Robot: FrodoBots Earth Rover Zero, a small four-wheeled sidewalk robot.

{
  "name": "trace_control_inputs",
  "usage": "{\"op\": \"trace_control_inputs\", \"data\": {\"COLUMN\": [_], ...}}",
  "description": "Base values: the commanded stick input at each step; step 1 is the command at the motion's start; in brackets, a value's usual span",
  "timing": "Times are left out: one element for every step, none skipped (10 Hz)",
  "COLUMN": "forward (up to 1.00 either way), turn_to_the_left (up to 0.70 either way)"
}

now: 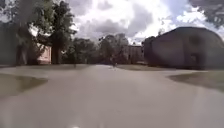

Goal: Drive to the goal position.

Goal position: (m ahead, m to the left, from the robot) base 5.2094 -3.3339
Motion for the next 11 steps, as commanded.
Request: {"op": "trace_control_inputs", "data": {"forward": [0.85, 0.85, 0.85, 0.85, 0.85, 0.85, 0.85, 0.85, 0.85, 0.85, 0.85], "turn_to_the_left": [-0.25, -0.25, -0.25, -0.25, -0.25, -0.25, -0.25, -0.25, -0.25, -0.25, -0.25]}}
